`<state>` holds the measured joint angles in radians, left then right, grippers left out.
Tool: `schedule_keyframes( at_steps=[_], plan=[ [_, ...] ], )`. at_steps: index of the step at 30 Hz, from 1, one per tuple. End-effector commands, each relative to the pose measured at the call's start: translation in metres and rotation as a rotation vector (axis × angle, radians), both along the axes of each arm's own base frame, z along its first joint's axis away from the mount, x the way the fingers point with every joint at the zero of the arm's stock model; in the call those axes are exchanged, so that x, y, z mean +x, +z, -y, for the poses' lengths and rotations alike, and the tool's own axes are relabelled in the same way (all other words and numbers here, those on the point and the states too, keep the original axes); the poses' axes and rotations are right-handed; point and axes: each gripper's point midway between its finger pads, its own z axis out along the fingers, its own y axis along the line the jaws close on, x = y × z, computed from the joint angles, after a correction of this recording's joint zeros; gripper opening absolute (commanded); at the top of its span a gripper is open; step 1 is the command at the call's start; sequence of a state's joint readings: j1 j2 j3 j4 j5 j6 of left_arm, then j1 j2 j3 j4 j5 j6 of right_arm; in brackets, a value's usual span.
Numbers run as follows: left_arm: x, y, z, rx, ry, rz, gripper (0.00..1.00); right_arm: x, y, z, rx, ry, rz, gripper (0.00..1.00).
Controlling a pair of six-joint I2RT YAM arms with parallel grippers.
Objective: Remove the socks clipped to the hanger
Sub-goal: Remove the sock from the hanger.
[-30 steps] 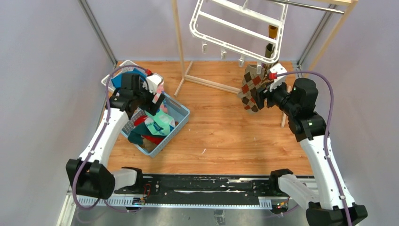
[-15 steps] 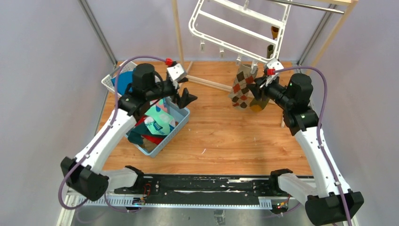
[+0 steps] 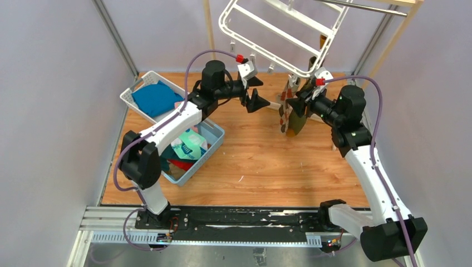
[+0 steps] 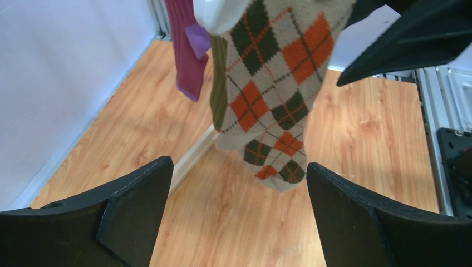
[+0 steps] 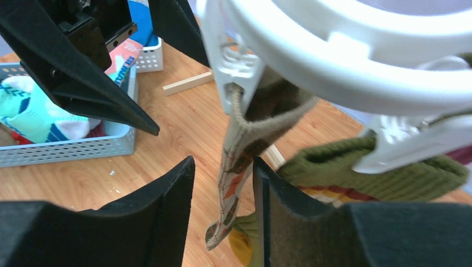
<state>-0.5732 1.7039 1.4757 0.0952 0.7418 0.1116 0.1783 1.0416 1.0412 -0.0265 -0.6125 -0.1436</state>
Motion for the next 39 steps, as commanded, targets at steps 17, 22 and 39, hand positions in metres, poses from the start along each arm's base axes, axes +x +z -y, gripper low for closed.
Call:
schedule_keyframes(
  at_steps=[17, 22, 39],
  plan=[
    [0.011, 0.011, 0.003, -0.079, 0.054, 0.036, 0.96, 0.009, 0.008, -0.019, 0.061, 0.060, 0.065, 0.40],
    [0.006, 0.010, 0.005, -0.101, -0.028, 0.014, 0.95, 0.005, 0.023, -0.030, 0.109, 0.133, 0.075, 0.18],
    [-0.016, 0.017, 0.006, -0.152, -0.284, -0.034, 0.97, -0.042, 0.056, -0.034, 0.204, 0.355, 0.052, 0.00]
  ],
)
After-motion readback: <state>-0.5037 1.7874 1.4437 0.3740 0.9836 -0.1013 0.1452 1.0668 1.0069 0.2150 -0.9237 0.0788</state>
